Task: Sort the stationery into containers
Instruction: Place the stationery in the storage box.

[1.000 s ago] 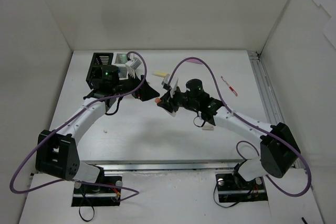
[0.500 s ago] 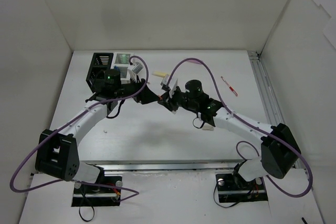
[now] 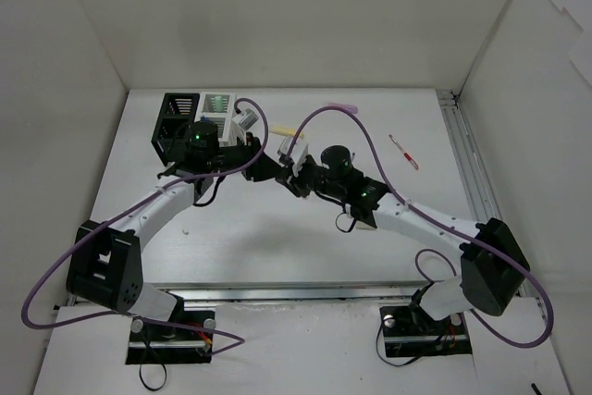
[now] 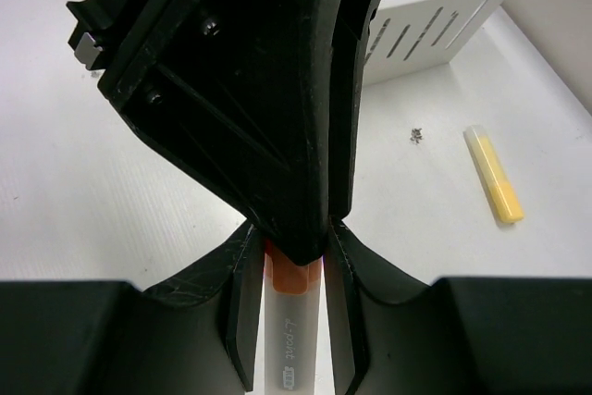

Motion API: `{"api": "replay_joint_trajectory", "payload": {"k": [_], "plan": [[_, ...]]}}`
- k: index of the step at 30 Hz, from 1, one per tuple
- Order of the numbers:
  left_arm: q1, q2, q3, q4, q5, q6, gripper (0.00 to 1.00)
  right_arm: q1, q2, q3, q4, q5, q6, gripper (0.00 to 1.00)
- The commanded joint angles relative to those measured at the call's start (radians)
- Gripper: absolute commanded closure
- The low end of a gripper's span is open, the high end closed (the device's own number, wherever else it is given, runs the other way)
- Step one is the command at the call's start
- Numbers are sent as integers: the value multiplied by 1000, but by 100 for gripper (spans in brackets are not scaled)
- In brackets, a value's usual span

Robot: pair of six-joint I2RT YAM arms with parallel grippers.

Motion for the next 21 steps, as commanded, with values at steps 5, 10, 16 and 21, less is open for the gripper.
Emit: {"api": "replay_joint_trajectory", "payload": {"k": [5, 10, 16, 21], "plan": [[-20, 4, 42, 69, 118, -28, 65, 9, -82, -4, 244, 151, -52, 90], [-20, 1, 48, 68, 127, -28, 85, 17, -88, -15, 290, 195, -55, 89], [-20, -16, 45, 80, 123, -49, 100, 20, -82, -18, 315, 241, -42, 87], [-20, -32, 86, 16, 51, -57, 100, 20, -80, -15, 315, 248, -17, 68]]}}
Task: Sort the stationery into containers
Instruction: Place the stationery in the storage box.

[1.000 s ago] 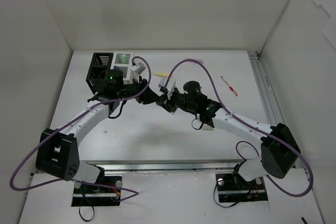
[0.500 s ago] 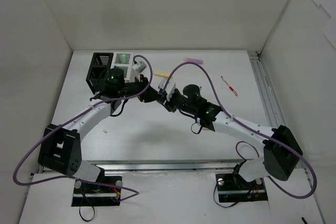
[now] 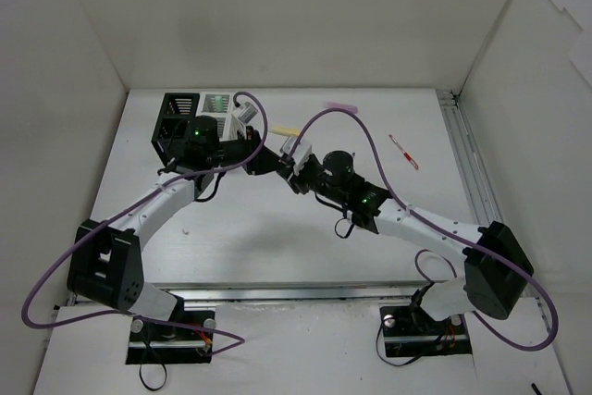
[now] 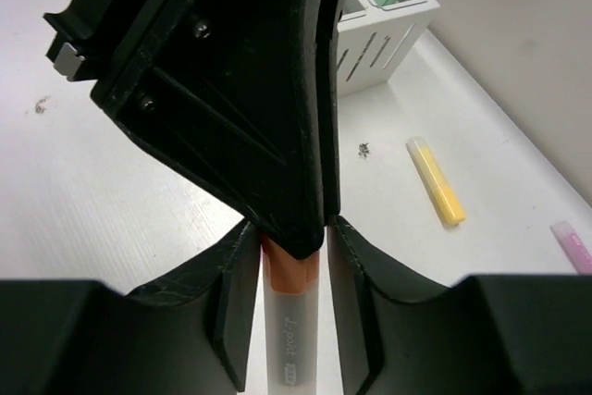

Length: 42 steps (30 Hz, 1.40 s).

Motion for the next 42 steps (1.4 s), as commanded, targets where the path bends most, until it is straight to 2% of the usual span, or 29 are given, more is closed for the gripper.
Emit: {"api": "replay_joint_trajectory", "payload": {"k": [1, 2, 3, 8, 10, 11, 12, 18, 23, 26, 27, 29, 30, 33, 37, 42], "plan": [[-19, -48, 75, -56, 26, -20, 100, -13, -50, 29, 209, 81, 7, 67], [-8, -48, 81, -59, 21, -21, 100, -12, -51, 26, 209, 80, 13, 65], [-8, -48, 88, -64, 16, -23, 100, -12, -51, 24, 207, 75, 14, 57], [41, -42, 129, -110, -22, -14, 100, -13, -51, 18, 206, 84, 27, 29], [52, -42, 146, -136, -33, -5, 100, -10, -50, 15, 206, 112, 37, 17], [64, -43, 154, -156, -43, 18, 100, -13, -51, 15, 206, 127, 43, 4], [64, -45, 161, -176, -62, 31, 100, -12, -55, 16, 204, 152, 51, 2], [168, -49, 268, -372, -294, 170, 100, -32, -133, -14, 185, 152, 97, 2], [270, 52, 465, -437, -414, 239, 100, -59, -235, -28, 103, 115, 157, 2], [270, 156, 615, -474, -585, 330, 100, -70, -260, -7, -22, 152, 172, 2], [279, 191, 711, -501, -650, 363, 100, -70, -263, -1, -70, 191, 177, 2], [279, 315, 833, -556, -668, 388, 100, -78, -266, 0, -102, 250, 203, 2], [290, 396, 956, -617, -665, 406, 100, -82, -268, 6, -146, 294, 209, 2], [290, 524, 1138, -707, -688, 420, 100, -91, -278, 15, -233, 368, 229, 2], [299, 606, 1232, -750, -741, 417, 100, -101, -323, 0, -285, 449, 243, 2], [299, 613, 1188, -721, -778, 414, 100, -108, -367, -30, -325, 514, 247, 2]]}}
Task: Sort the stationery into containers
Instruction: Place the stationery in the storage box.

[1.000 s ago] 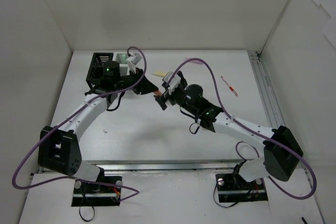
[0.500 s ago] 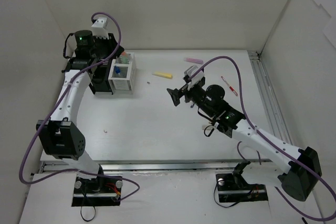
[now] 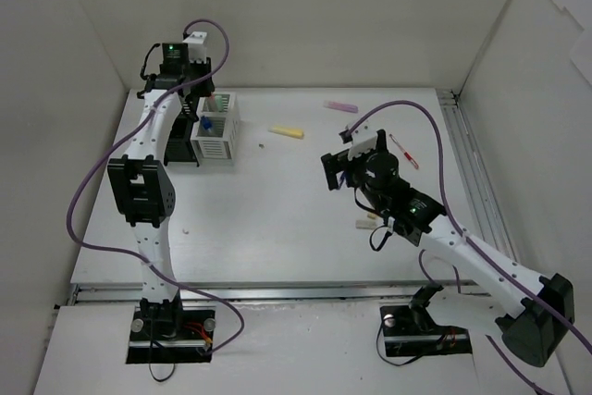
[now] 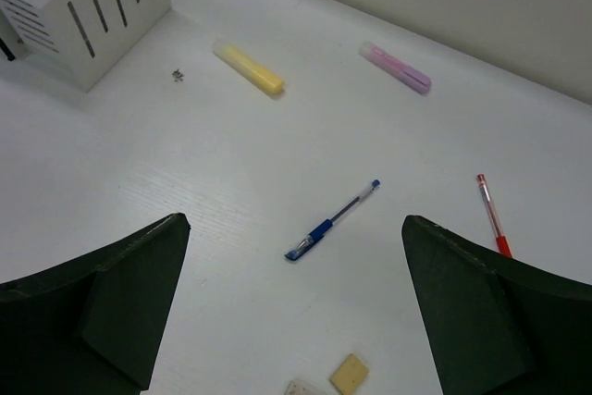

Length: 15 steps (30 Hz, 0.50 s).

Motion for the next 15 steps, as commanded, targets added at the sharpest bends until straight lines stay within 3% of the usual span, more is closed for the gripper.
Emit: {"api": "replay_joint_trajectory", "payload": {"k": [1, 5, 6, 7, 8, 12, 13, 15], "plan": [[9, -71, 22, 37, -49, 24, 100, -9, -62, 1, 20, 95, 18, 2], [9, -22, 71, -1, -54, 27, 100, -15, -77, -19, 6, 123, 22, 2], [9, 0, 72, -14, -54, 24, 90, -18, -80, -21, 1, 124, 22, 2], [9, 6, 96, -23, -52, 22, 66, -18, -82, -19, 0, 129, 25, 2], [9, 11, 104, -31, -37, 22, 54, -17, -82, -18, -9, 132, 24, 2], [0, -50, 38, 12, 93, 74, 30, -20, -99, -18, -22, 135, 22, 2], [-10, -64, 24, 20, 104, 133, 15, -20, -106, -18, -28, 126, 18, 2], [-62, -119, -7, 14, 122, 268, 0, -23, -125, -24, -31, 109, 0, 2]]}}
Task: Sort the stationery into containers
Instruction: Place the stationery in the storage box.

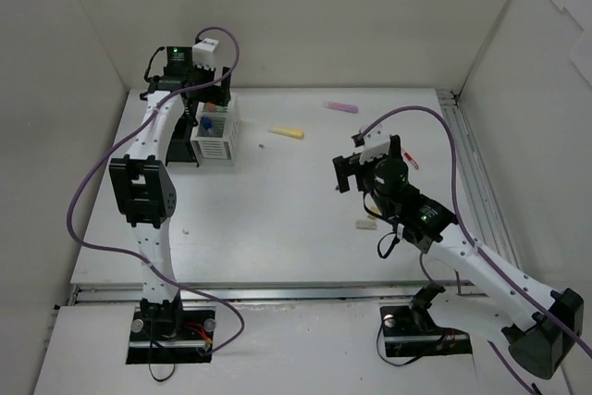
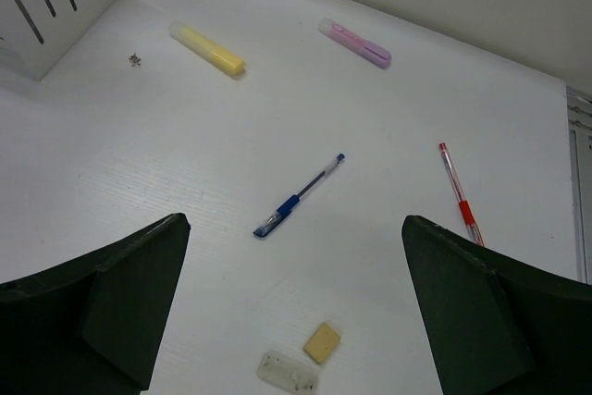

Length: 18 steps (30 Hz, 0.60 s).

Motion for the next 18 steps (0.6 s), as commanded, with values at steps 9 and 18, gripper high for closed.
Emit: {"api": "replay_joint_trajectory", "payload": {"k": [9, 18], "plan": [[-279, -102, 59, -185, 259, 719, 0, -27, -81, -10, -34, -78, 1, 2], [-296, 54, 152, -127, 432, 734, 0, -42, -129, 21, -108, -162, 53, 2]]}}
